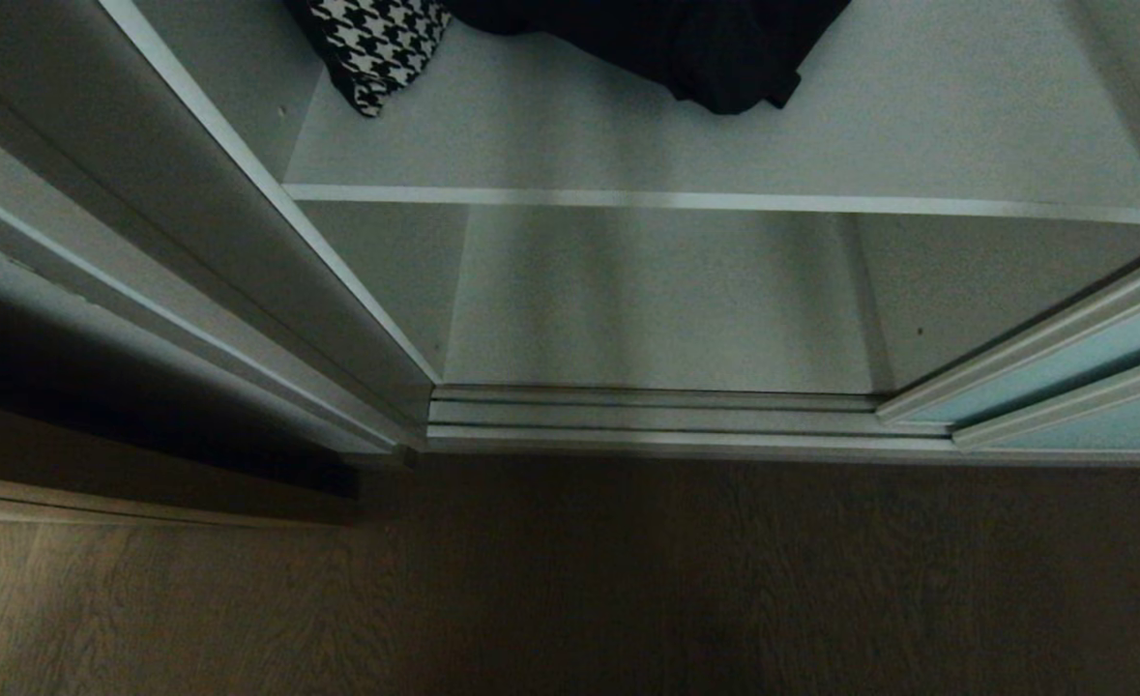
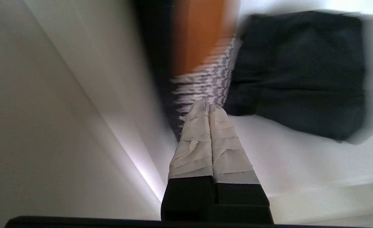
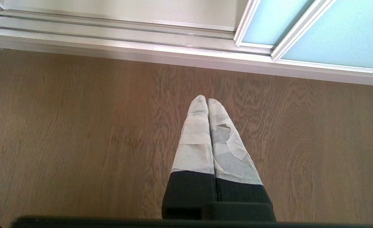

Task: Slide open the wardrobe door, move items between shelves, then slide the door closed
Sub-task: Place the bag on the higher shelf

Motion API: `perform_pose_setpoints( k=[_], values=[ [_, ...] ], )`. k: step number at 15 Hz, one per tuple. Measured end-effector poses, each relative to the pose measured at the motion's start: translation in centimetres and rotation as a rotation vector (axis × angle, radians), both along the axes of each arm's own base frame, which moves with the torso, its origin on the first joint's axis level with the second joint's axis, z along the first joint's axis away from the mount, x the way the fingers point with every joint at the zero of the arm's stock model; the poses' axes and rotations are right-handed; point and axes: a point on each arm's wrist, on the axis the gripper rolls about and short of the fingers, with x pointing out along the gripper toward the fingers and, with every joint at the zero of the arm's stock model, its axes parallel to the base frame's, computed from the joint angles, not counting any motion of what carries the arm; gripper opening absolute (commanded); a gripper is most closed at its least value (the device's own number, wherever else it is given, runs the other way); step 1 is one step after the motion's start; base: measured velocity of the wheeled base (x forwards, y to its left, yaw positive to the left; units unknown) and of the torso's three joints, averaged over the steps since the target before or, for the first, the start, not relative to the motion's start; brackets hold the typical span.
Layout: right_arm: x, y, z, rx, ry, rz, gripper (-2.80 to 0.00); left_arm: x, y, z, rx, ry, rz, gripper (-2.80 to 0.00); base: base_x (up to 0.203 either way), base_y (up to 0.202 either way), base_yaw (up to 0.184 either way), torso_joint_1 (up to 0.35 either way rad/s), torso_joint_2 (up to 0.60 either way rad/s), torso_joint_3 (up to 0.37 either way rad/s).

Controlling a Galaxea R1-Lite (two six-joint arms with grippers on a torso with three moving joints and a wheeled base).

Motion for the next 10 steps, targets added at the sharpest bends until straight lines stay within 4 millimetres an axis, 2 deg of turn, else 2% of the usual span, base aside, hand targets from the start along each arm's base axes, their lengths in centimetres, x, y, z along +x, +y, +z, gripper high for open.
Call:
perform_pose_setpoints(
  k=[3,6,10],
  values=[
    [0.0,0.0,0.0,0.000,0.000,0.001,-2.80,0.2,1.8,-0.9,0.011,0.007,0.090,-2.80,0.000,0.000,0.000,0.000,0.00,0.000],
    [0.0,0.0,0.0,0.000,0.000,0.001,-2.80,-0.2,2.6,-1.4,0.015,0.005,0.113,-2.80,0.000,0.000,0.000,0.000,0.00,0.000],
    [0.0,0.0,0.0,-0.001,0.000,0.000,-2.80,-0.6,2.9,-1.6,0.041,-0.028,0.037,-2.80,0.000,0.000,0.000,0.000,0.00,0.000]
  ],
)
